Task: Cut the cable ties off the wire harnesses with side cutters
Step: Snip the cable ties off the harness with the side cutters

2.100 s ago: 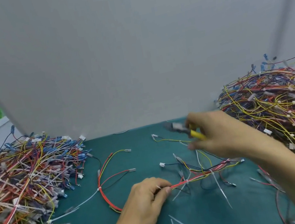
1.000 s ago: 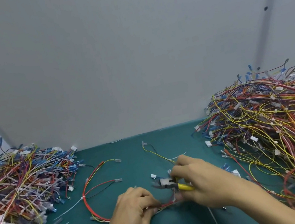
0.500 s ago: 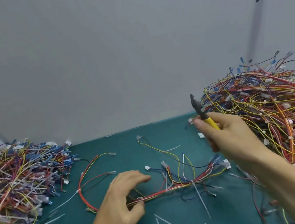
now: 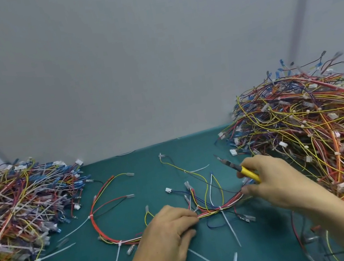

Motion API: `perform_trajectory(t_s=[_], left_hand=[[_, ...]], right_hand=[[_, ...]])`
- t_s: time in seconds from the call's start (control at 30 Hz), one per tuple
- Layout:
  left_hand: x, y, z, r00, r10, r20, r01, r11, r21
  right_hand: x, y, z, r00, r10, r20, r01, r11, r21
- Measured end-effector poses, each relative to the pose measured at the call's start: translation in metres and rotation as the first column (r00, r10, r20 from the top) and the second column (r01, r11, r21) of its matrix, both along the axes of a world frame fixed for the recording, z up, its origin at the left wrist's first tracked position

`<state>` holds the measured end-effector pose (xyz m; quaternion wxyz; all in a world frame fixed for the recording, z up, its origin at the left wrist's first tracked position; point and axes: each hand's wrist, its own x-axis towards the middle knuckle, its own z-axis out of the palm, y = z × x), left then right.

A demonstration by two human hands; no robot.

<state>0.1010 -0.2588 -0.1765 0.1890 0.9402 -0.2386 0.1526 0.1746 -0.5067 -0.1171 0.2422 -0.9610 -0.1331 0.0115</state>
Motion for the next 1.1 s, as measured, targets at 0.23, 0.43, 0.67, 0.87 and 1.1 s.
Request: perform_trajectory(t_s=[0.23, 0.43, 0.67, 0.87, 1.1], left_hand=[[-0.009, -0.007, 0.022, 0.996, 0.019, 0.085, -0.017, 1.000, -0.023], [0.002, -0.029, 0.029, 0.986, -0.132, 0.104, 0.113, 0.978, 0.175], [0.026, -0.043, 0.000, 0.999, -0.052, 0.015, 0.049, 0.985, 0.165], [0.028, -0.038, -0.007, 0.999, -0.041, -0.003, 0.040, 0.997, -0.064], [0.023, -0.038, -0.006, 0.995, -0.088, -0.048, 0.080, 0.986, -0.147]], right_hand=[[-0.016, 0.010, 0.020, 0.996, 0.083, 0.020, -0.085, 0.994, 0.072], [-0.036, 0.022, 0.036, 0.950, 0.071, 0.304, -0.069, 0.997, -0.017], [-0.025, 0.038, -0.013, 0.987, 0.162, -0.002, -0.162, 0.982, -0.093], [-0.005, 0.032, -0.043, 0.988, 0.151, 0.040, -0.149, 0.988, -0.048], [-0.002, 0.029, -0.044, 0.982, 0.176, 0.069, -0.170, 0.982, -0.083]])
